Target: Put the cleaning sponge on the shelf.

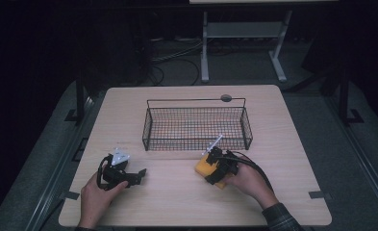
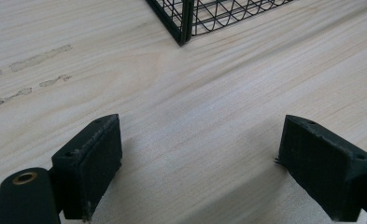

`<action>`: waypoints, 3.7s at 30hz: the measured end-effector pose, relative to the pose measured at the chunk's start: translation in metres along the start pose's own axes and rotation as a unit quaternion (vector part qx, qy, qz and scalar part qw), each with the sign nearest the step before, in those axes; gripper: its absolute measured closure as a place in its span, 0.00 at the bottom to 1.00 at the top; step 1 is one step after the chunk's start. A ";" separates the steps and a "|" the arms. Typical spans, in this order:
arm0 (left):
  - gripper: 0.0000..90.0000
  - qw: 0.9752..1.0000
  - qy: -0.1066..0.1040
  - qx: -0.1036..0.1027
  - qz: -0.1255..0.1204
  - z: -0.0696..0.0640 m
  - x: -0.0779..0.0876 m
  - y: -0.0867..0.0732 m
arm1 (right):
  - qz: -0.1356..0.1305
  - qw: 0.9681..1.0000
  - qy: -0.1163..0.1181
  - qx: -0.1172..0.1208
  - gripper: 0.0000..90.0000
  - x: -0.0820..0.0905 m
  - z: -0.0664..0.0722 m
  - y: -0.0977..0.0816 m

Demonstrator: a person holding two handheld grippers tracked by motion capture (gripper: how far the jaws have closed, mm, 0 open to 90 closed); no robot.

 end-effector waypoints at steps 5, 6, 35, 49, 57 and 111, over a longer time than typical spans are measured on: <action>0.14 1.000 0.000 0.000 0.000 0.000 0.000 0.000 | 0.000 1.000 0.000 -0.002 0.24 0.001 0.000 0.000; 0.14 1.000 0.000 0.000 0.000 0.000 0.000 0.000 | -0.001 1.000 0.000 -0.002 0.24 0.001 -0.001 0.000; 0.14 1.000 0.000 0.000 0.000 0.000 0.000 0.000 | -0.018 1.000 0.005 0.000 0.25 0.033 -0.006 -0.002; 0.14 1.000 0.000 0.002 -0.002 0.000 0.000 0.000 | -0.030 0.999 0.011 -0.007 0.25 0.048 -0.009 -0.003; 0.14 1.000 0.000 0.002 -0.002 0.000 0.000 0.000 | -0.037 0.999 0.010 -0.012 0.25 0.057 -0.014 -0.004; 0.14 1.000 0.000 0.001 -0.001 0.000 0.000 0.000 | -0.061 0.997 -0.019 -0.040 0.25 0.111 -0.062 0.017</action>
Point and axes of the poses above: each handheld gripper's, and its own axes: x roughly backward along the jaws, y roughly out of its top, z roughly to its left, the point moved 9 cm from there along -x, roughly forward along the jaws, and after that the axes turned 2 degrees about y, right-handed, at the moved point
